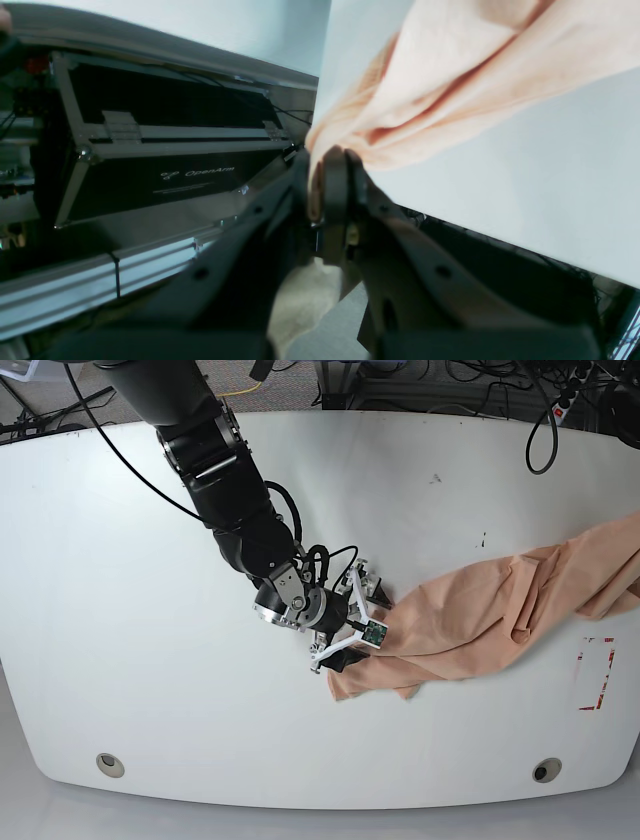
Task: Fold the T-shirt properly
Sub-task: 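Reach the right gripper to the bunched shirt and grasp a fold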
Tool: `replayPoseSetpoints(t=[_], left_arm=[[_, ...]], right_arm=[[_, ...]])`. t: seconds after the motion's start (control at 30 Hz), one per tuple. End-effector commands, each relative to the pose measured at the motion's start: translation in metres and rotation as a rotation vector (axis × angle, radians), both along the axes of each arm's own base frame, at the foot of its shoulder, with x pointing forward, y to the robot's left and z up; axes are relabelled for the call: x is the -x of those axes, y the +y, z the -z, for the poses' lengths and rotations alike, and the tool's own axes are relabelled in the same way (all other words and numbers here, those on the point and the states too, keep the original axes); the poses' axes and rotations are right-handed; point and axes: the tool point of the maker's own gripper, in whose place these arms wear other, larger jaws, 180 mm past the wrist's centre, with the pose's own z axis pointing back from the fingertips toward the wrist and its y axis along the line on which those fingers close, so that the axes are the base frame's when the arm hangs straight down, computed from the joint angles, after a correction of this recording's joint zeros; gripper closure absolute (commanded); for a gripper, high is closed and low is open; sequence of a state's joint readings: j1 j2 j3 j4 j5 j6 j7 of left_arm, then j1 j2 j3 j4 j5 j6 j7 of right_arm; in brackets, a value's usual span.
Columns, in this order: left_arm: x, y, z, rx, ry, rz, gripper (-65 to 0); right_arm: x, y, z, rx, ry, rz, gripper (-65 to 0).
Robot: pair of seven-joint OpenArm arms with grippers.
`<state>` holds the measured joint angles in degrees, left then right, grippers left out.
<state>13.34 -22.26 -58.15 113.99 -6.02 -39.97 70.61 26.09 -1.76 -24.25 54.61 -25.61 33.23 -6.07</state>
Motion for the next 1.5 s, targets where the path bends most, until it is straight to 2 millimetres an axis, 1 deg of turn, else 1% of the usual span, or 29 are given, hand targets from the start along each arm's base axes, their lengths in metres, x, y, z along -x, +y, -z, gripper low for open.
replayPoseSetpoints(t=[0.0,0.1,0.13,0.2,0.27,0.33,0.43,0.6,0.63,0.73,0.8,0.83,1.0,1.07,1.1,1.2,1.3,1.33,1.37,1.4,1.47], left_arm=[[-0.007,0.002,-0.012,-0.036,-0.015,0.022,-0.8],[-0.007,0.002,-0.012,-0.036,-0.014,0.025,-0.8],[-0.007,0.002,-0.012,-0.036,-0.014,0.025,-0.8],[-0.008,0.001,-0.011,-0.034,-0.014,0.027,-0.8],[-0.008,0.001,-0.011,-0.034,-0.014,0.027,-0.8],[-0.008,0.001,-0.011,-0.034,-0.014,0.027,-0.8],[-0.008,0.001,-0.011,-0.034,-0.015,0.029,-0.8],[-0.009,0.000,-0.011,-0.032,-0.016,0.030,-0.8],[-0.011,-0.002,-0.009,-0.028,-0.010,0.040,-0.8],[-0.015,-0.006,-0.006,-0.024,-0.002,0.058,-0.8],[-0.016,-0.006,-0.006,-0.024,0.000,0.060,-0.8],[-0.016,-0.007,-0.005,-0.023,0.000,0.062,-0.8],[-0.017,-0.007,-0.005,-0.023,0.000,0.064,-0.8],[-0.017,-0.007,-0.005,-0.023,0.000,0.064,-0.8],[-0.018,-0.007,-0.006,-0.023,-0.003,0.065,-0.8],[-0.020,-0.007,-0.008,-0.025,-0.011,0.067,-0.8],[-0.031,-0.007,-0.016,-0.026,-0.059,0.066,-0.8],[-0.033,-0.007,-0.018,-0.028,-0.069,0.067,-0.8],[-0.036,-0.008,-0.021,-0.028,-0.082,0.068,-0.8],[-0.038,-0.008,-0.023,-0.028,-0.093,0.068,-0.8],[-0.052,-0.012,-0.028,-0.028,-0.122,0.087,-0.8]], right_arm=[[-0.011,0.007,-0.015,-0.046,-0.041,-0.012,-50.1],[-0.012,0.006,-0.014,-0.045,-0.038,-0.010,-49.0],[-0.012,0.006,-0.014,-0.045,-0.038,-0.010,-46.8],[-0.012,0.006,-0.015,-0.048,-0.038,-0.009,-38.0],[-0.012,0.006,-0.015,-0.048,-0.038,-0.009,-32.5],[-0.011,0.007,-0.014,-0.050,-0.037,-0.009,-31.5],[-0.011,0.015,-0.027,-0.072,-0.065,-0.021,-30.9],[-0.005,0.022,-0.039,-0.102,-0.099,-0.029,-30.3],[-0.002,0.023,-0.039,-0.106,-0.099,-0.030,-28.2],[0.000,0.023,-0.037,-0.088,-0.092,-0.025,-18.1],[0.001,0.029,-0.037,-0.084,-0.083,-0.026,-5.1],[0.002,0.029,-0.036,-0.080,-0.080,-0.025,0.0],[0.007,0.028,-0.030,-0.073,-0.065,-0.021,0.0],[0.013,0.027,-0.036,-0.089,-0.085,-0.020,0.0],[0.014,0.021,-0.043,-0.103,-0.109,-0.007,0.0],[0.026,0.012,-0.059,-0.138,-0.148,0.028,0.0],[0.038,-0.003,-0.074,-0.122,-0.174,0.085,0.0],[0.044,-0.009,-0.076,-0.114,-0.175,0.098,0.0],[0.051,-0.021,-0.079,-0.095,-0.182,0.110,0.0],[0.056,-0.027,-0.080,-0.087,-0.184,0.116,0.0],[0.067,-0.040,-0.086,-0.079,-0.192,0.137,0.0]])
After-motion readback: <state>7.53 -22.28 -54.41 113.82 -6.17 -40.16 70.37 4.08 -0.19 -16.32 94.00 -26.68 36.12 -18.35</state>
